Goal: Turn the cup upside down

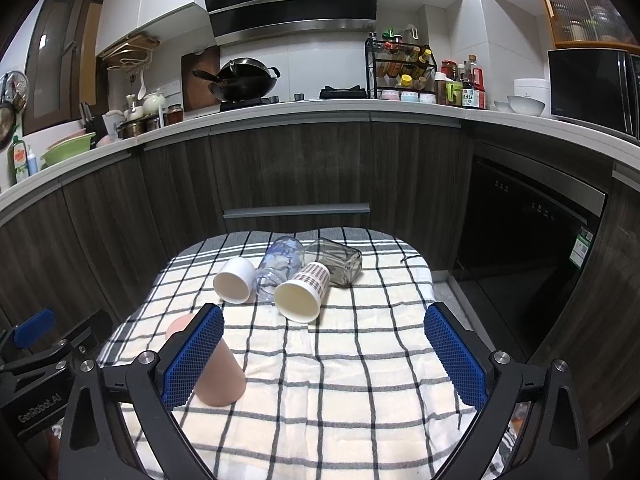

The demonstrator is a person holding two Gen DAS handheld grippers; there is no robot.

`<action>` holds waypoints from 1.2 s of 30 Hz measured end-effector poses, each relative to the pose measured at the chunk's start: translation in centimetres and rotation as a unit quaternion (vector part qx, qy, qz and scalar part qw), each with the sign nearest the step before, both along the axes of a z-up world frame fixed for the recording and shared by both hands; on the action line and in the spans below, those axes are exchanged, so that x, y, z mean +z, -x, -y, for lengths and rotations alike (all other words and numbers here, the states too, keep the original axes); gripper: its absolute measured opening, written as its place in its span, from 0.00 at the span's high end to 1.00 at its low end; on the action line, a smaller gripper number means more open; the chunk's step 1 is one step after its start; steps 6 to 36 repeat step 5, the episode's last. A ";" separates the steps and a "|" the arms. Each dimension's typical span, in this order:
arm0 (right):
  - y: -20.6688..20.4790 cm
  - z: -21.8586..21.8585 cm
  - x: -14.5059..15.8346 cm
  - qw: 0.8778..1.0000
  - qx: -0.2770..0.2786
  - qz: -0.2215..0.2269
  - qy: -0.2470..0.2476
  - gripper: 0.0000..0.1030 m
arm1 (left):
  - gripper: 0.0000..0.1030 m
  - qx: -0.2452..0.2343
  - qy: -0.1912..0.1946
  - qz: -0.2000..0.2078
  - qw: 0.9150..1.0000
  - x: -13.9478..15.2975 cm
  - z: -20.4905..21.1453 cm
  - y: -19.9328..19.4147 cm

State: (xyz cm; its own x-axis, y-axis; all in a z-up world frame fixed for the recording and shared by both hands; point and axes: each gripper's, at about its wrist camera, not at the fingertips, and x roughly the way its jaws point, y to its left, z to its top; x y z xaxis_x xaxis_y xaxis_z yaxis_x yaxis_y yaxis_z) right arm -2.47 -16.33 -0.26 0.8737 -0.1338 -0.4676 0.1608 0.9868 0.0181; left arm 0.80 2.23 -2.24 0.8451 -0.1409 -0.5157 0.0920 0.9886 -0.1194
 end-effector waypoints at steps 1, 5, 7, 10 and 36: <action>0.0 0.0 0.0 1.000 0.000 0.000 0.000 0.02 | 0.00 0.002 -0.001 0.003 1.000 0.0 0.0 0.1; -0.1 0.0 -0.2 1.000 -0.002 -0.001 0.000 0.02 | 0.00 0.003 -0.006 0.004 1.000 0.0 0.1 0.2; -0.1 0.0 -0.2 1.000 -0.002 -0.001 0.000 0.02 | 0.00 0.003 -0.006 0.004 1.000 0.0 0.1 0.2; -0.1 0.0 -0.2 1.000 -0.002 -0.001 0.000 0.02 | 0.00 0.003 -0.006 0.004 1.000 0.0 0.1 0.2; -0.1 0.0 -0.2 1.000 -0.002 -0.001 0.000 0.02 | 0.00 0.003 -0.006 0.004 1.000 0.0 0.1 0.2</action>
